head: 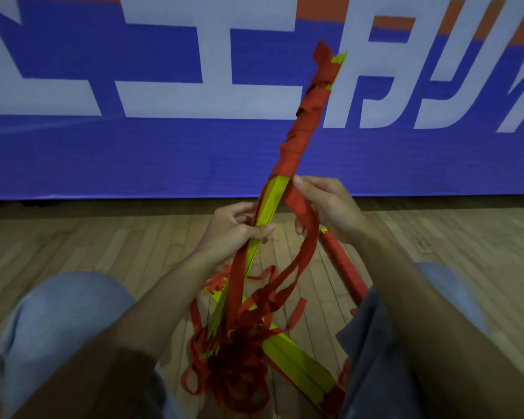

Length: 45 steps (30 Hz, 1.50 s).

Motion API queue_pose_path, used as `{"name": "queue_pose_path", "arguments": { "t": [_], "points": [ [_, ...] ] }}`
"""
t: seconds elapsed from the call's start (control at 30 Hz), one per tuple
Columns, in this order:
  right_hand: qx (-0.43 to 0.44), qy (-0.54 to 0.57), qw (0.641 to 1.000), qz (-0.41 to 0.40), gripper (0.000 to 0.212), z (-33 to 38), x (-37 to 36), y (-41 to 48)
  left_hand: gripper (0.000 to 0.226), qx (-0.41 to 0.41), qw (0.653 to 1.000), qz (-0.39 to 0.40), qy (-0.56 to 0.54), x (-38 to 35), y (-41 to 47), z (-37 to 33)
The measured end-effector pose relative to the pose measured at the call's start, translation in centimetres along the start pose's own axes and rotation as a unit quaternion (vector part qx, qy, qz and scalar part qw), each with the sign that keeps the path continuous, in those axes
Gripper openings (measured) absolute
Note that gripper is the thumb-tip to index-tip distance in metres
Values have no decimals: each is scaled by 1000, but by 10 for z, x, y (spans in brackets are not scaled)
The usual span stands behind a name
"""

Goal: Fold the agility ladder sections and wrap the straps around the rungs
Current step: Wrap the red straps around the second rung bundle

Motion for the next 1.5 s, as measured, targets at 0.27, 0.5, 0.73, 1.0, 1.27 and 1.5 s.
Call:
{"name": "queue_pose_path", "arguments": {
  "t": [0.27,0.5,0.73,1.0,1.27,1.5],
  "points": [
    [-32,-39,980,-191,33,-32,9,6,50,-85,936,-48,338,-1,3,-1],
    [-14,62,982,-177,23,-20,24,3,33,-22,994,47,93,-15,-1,-3],
    [61,190,979,-26,24,1,16,1,42,24,972,222,-71,-40,-16,-3],
    [72,232,968,68,33,6,2,-5,42,56,943,297,-138,-47,-25,-4],
    [2,13,999,-33,42,-1,10,0,27,43,983,161,-82,-22,-10,3],
    [-56,-10,998,13,55,-6,-2,-4,45,53,998,23,-40,0,1,10]
  ]
}}
Point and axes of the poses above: each hand's wrist, its own y-axis towards the middle knuckle, its own x-axis out of the back of the hand, z = x × y, the point moved 9 cm from there along y, towards the middle knuckle, and after that the axes turned 3 degrees about -x, right-handed, at the moved point
